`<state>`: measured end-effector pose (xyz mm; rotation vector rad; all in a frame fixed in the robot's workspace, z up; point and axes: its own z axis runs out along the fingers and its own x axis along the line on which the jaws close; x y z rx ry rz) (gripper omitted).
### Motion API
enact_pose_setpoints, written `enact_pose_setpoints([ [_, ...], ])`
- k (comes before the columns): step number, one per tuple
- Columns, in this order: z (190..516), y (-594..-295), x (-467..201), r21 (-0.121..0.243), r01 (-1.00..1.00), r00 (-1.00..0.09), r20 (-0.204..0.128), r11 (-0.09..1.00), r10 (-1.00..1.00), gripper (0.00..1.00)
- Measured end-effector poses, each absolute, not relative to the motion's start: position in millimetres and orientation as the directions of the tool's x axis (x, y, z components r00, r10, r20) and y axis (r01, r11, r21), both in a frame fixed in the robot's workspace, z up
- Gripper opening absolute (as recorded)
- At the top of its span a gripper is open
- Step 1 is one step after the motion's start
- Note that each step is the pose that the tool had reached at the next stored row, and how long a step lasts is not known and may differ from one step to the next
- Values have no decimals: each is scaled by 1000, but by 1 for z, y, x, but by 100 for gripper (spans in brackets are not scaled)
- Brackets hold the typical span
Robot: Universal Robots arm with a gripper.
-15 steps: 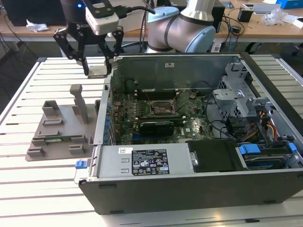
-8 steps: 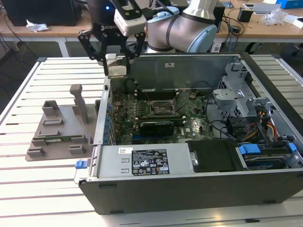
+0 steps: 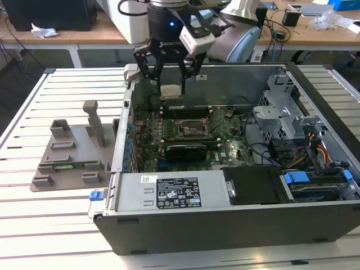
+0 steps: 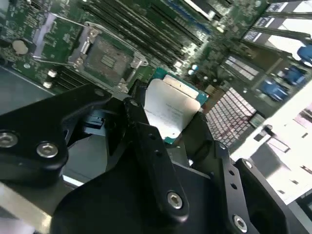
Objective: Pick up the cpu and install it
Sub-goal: 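Pick up the cpu and move it towards the insertion slot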
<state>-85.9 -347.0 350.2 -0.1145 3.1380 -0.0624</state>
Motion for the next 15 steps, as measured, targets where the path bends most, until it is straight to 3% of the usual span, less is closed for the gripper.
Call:
enact_pose_setpoints([
  [15,311,-328,-24,-39,-73,-997,6,997,-73,55],
])
